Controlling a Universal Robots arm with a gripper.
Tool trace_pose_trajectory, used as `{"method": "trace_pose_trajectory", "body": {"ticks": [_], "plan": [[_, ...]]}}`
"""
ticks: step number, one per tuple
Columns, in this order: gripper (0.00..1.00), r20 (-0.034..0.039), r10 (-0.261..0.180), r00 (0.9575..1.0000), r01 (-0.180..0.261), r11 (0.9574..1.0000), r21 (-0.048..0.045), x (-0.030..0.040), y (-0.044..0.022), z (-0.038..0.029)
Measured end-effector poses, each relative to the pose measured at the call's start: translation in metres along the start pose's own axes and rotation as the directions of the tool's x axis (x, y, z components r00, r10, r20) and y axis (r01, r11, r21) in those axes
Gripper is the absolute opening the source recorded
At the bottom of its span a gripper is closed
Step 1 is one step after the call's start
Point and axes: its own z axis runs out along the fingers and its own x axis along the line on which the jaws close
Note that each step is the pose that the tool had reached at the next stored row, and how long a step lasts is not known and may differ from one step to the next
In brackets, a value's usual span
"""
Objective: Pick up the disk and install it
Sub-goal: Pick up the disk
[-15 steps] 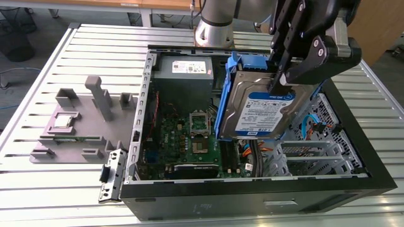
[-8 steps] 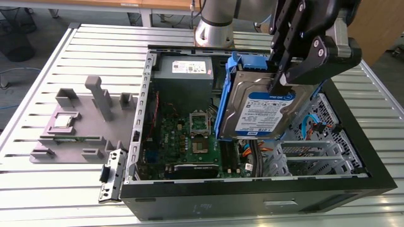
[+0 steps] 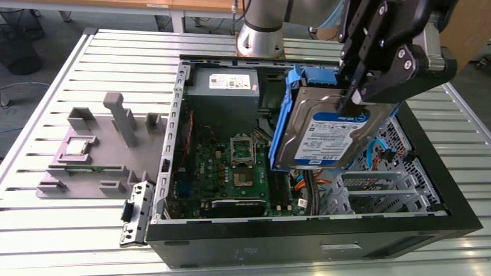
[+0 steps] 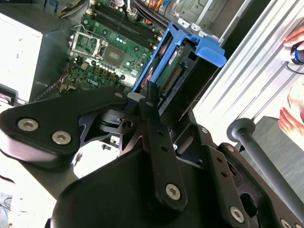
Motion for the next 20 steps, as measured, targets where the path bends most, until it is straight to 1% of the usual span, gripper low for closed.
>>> {"method": "trace_pose_trajectory", "body": {"ticks": [11, 20], "plan": [[0.35, 0.0001, 0.000, 1.0000, 0.000, 1.0000, 0.0000, -0.0012, -0.0255, 0.0000], [0.35, 0.0001, 0.000, 1.0000, 0.000, 1.0000, 0.0000, -0.0024, -0.0499, 0.0000]]}}
